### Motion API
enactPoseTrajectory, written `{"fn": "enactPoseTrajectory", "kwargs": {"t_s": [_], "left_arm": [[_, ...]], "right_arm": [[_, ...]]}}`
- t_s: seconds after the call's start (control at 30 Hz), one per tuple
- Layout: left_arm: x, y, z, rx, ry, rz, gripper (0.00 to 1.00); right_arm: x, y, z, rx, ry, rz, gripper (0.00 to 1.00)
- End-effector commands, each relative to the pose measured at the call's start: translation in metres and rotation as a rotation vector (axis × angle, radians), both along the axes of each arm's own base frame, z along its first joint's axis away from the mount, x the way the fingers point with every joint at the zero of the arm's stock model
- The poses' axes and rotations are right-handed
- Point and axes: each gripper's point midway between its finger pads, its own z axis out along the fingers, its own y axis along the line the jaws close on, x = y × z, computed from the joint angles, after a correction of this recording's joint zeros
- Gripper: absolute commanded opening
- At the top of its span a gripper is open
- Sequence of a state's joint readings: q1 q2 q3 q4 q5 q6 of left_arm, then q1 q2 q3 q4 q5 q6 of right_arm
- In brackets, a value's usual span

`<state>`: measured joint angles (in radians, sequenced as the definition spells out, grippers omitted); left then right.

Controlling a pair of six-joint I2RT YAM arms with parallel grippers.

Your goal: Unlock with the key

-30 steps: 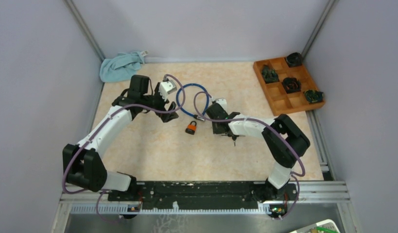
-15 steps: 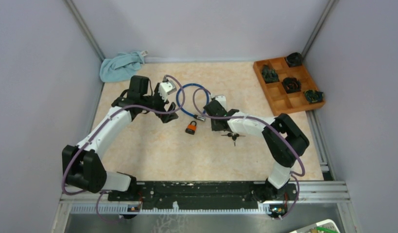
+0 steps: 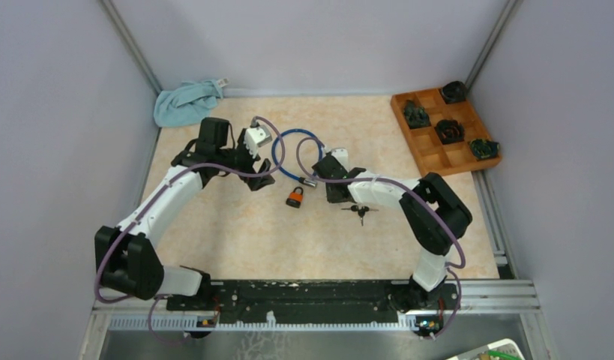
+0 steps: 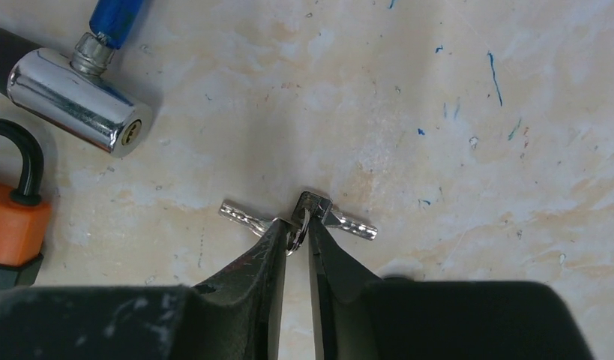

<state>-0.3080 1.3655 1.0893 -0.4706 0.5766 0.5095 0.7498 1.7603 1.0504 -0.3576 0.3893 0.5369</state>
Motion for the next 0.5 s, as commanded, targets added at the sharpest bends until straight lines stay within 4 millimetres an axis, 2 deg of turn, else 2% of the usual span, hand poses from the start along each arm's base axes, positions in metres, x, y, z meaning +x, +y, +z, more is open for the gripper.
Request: {"fn": "enactPoseTrajectory", "kwargs": {"t_s": [0.0,0.1,0.23,0.27,0.47], "left_arm": [[-0.004,-0.003,0.009,-0.017,-0.033,-0.019,0.99],[-0.005,-0.003,0.007,-0.017,-0.028,-0.020,0.99],[-0.009,-0.004,0.006,-0.024,-0.022,-0.031,0.99],[-0.010,-0.005,0.007,-0.031,-0.017,-0.035,0.99],[-0.021,-0.023,0.021,-0.160,0.082,-0.057,0.99]], "right_arm": [[0.012,0.009,0.016,0.023,-0.052,-0.016,0.15],[0.013,0.011,0.018,0.035,-0.060,-0.018,0.00],[0.019,0.016,0.039,0.070,-0.110,0.005,0.00],[0.020,0.019,0.049,0.088,-0.128,0.018,0.00],[0.018,0.037,0.139,0.301,-0.317,0.132,0.00]]}}
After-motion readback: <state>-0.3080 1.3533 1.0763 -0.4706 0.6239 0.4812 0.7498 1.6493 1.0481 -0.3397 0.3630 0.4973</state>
